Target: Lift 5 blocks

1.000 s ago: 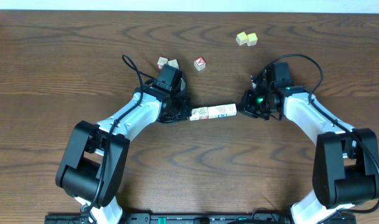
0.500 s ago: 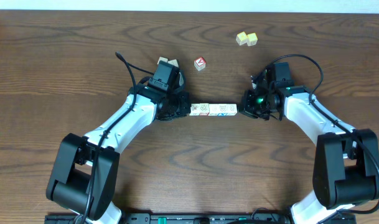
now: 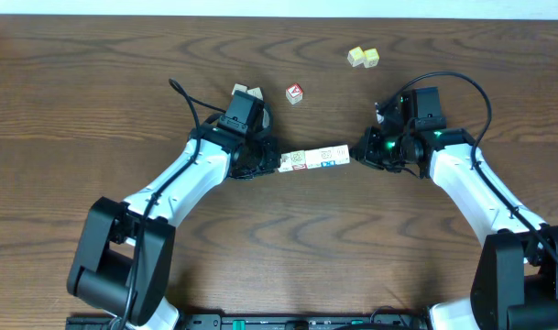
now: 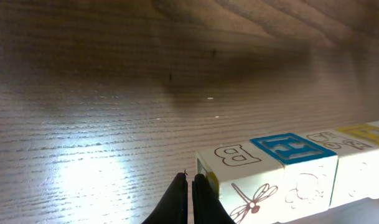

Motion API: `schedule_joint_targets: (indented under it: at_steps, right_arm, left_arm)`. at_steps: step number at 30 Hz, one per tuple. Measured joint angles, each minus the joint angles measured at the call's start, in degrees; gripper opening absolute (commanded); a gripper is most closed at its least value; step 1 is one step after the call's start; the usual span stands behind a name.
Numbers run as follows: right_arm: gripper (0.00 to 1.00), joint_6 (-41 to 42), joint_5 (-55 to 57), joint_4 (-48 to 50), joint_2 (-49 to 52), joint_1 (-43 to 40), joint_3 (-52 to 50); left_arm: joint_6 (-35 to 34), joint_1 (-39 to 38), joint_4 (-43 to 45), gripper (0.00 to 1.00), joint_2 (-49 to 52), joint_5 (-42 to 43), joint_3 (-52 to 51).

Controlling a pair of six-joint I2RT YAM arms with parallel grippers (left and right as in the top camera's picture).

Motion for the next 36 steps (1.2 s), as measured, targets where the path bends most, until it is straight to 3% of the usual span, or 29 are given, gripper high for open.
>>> schedule_joint_targets:
  at_steps: [12, 36]
  right_arm:
    - [0.01, 0.0, 0.9, -0.9, 0.0, 0.0, 0.0]
    - [0.01, 0.0, 1.3, -1.1, -3.5, 0.0, 0.0]
  left_arm:
    - [-0.1, 0.0, -0.8, 0.07, -6.6, -0.2, 0.0]
    - [-0.2, 0.0, -1.1, 0.07, -6.8, 0.0, 0.0]
